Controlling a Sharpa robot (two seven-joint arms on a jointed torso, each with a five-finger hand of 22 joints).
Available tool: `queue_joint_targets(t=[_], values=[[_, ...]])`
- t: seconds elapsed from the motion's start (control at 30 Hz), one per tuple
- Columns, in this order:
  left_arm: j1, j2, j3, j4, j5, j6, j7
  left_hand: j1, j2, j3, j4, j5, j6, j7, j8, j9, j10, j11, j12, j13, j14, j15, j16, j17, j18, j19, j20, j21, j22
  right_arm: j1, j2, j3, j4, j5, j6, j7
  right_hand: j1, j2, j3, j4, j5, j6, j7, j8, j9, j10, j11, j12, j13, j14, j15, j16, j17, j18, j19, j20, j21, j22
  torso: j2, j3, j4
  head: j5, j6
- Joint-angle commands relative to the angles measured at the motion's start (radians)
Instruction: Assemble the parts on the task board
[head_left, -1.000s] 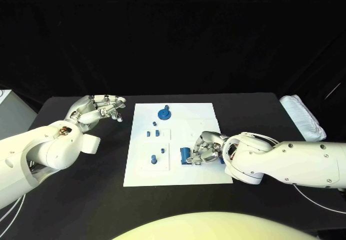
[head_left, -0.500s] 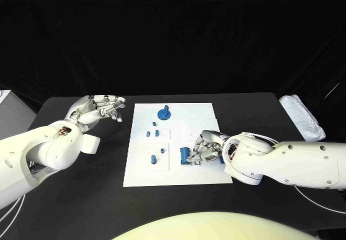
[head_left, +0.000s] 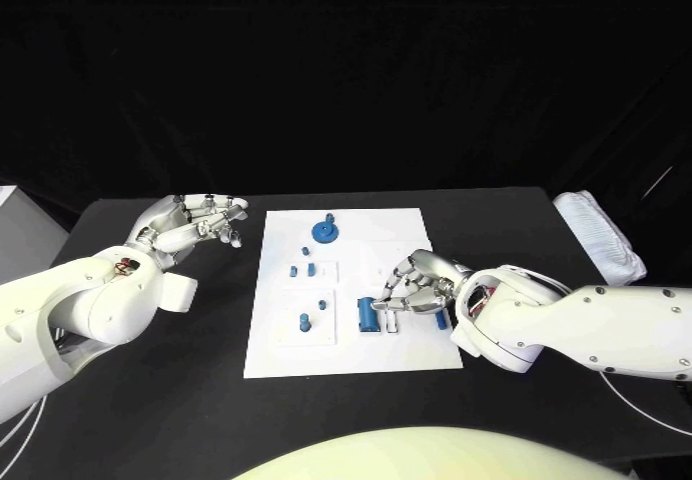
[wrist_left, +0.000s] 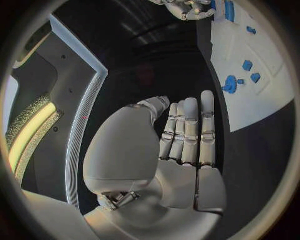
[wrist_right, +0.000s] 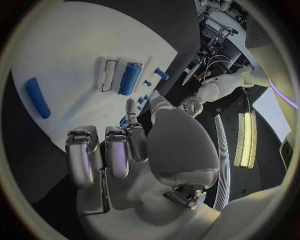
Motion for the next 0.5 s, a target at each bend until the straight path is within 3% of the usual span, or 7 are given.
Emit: queue_joint_targets(t=[0.03, 0.23, 0.5], values=[[0.0, 0.003, 0.001, 0.001, 0.004, 0.011, 0.007, 0.003, 0.01, -0.001, 0.007, 0.004, -0.004, 0.003, -0.004, -0.001, 0.007, 0.0, -0.004, -0.002, -0.002, 0.004, -0.005, 0.001, 0.013, 0.007, -0.001, -0.006, -0.001, 0.012, -0.033, 0.0, 0.003, 0.045, -0.043, 0.075, 0.013, -0.007, -0.002, -0.007, -0.001, -0.009, 0.002, -0.007, -0.002, 0.037, 0.006, -0.006, 0.177, 0.103, 0.011, 0.002, 0.258, -0.007, 0.105, 0.009, 0.007, 0.263, 0.0, -0.001, 0.0008, -0.009, 0.001], [0.0, 0.001, 0.001, 0.006, 0.004, 0.011, 0.01, 0.004, 0.01, -0.002, 0.008, 0.004, -0.005, 0.004, -0.005, -0.001, 0.008, 0.001, -0.004, -0.002, -0.002, 0.004, -0.006, 0.002, 0.013, 0.008, -0.001, -0.007, -0.002, 0.029, -0.113, 0.0, -0.009, -0.094, 0.06, -0.032, 0.056, -0.018, 0.004, -0.025, 0.002, -0.007, 0.003, -0.01, -0.003, 0.034, 0.008, -0.012, 0.175, 0.103, 0.013, 0.002, 0.258, -0.007, 0.105, 0.012, 0.007, 0.263, 0.001, -0.0026, 0.0, -0.02, 0.001], [0.0, -0.021, 0.001, 0.028, 0.004, 0.008, 0.012, 0.003, 0.008, -0.003, 0.009, 0.003, -0.005, 0.004, -0.005, -0.001, 0.007, 0.001, -0.004, -0.002, -0.002, 0.005, -0.006, 0.002, 0.013, 0.008, -0.001, -0.007, -0.002, 0.033, -0.21, -0.001, 0.031, -0.209, 0.111, -0.117, 0.06, -0.028, -0.003, -0.022, -0.006, 0.003, 0.002, -0.007, -0.002, 0.033, 0.007, -0.013, 0.174, 0.103, 0.013, 0.002, 0.259, -0.007, 0.105, 0.013, 0.007, 0.263, 0.002, 0.0025, -0.0047, -0.027, 0.0]])
